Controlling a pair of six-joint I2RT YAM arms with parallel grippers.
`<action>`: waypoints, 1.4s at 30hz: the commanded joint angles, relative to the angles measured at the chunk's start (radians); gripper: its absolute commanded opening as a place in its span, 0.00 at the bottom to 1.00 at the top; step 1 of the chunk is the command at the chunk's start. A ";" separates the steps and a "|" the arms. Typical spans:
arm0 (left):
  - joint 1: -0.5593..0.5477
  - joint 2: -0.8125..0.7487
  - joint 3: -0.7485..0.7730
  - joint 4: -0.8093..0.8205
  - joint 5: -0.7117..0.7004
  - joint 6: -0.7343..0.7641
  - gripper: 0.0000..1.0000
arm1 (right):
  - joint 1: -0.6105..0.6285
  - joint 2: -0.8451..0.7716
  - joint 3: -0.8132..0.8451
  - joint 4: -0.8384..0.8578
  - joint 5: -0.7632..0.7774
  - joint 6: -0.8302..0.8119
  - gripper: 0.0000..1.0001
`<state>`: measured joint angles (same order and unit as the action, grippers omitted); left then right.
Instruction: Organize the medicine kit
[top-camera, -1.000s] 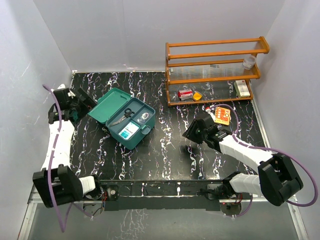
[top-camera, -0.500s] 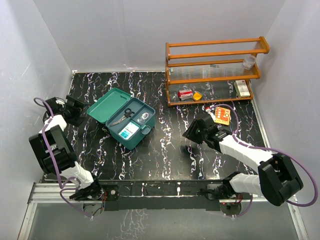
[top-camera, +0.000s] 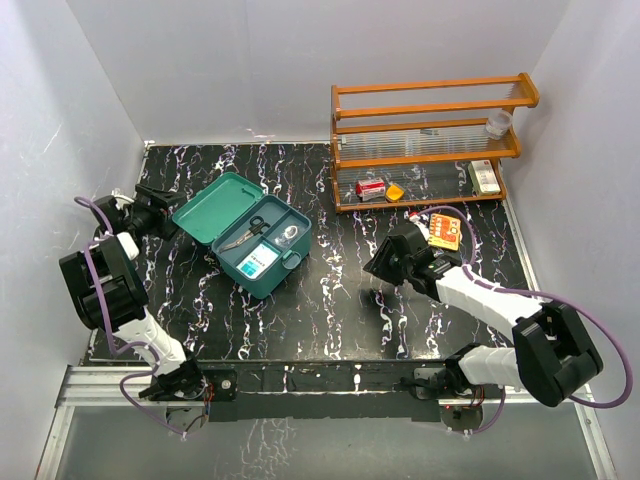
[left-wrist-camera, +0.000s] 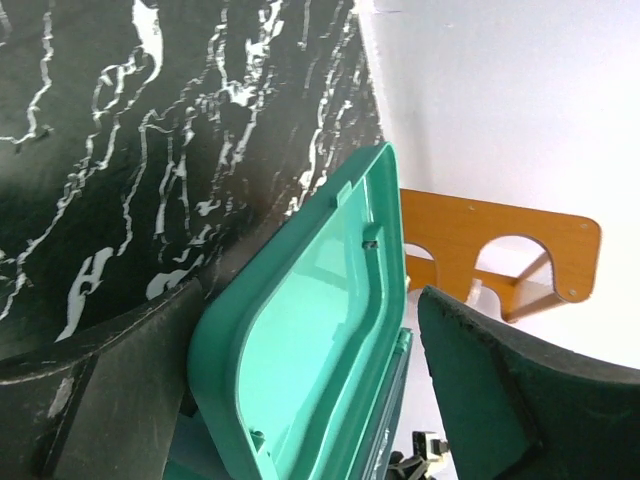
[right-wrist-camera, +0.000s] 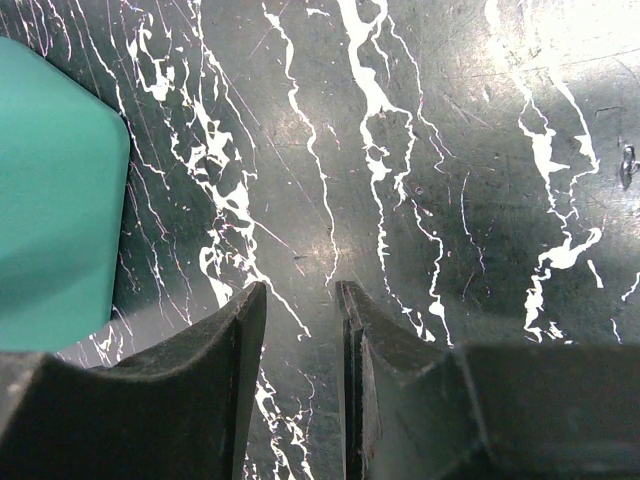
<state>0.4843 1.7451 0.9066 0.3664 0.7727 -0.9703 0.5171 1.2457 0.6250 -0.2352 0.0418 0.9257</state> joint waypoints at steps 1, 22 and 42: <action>0.004 -0.029 -0.028 0.201 0.126 -0.073 0.85 | 0.006 0.003 0.047 0.036 0.008 0.003 0.31; -0.004 -0.198 0.038 0.119 0.287 0.003 0.83 | 0.006 0.014 0.054 0.061 -0.021 -0.007 0.32; -0.195 -0.411 0.232 -0.579 0.201 0.391 0.86 | 0.007 0.031 0.065 0.062 -0.042 0.016 0.31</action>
<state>0.3092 1.4227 1.0870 -0.0521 0.9878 -0.6739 0.5171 1.2797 0.6418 -0.2111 0.0006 0.9298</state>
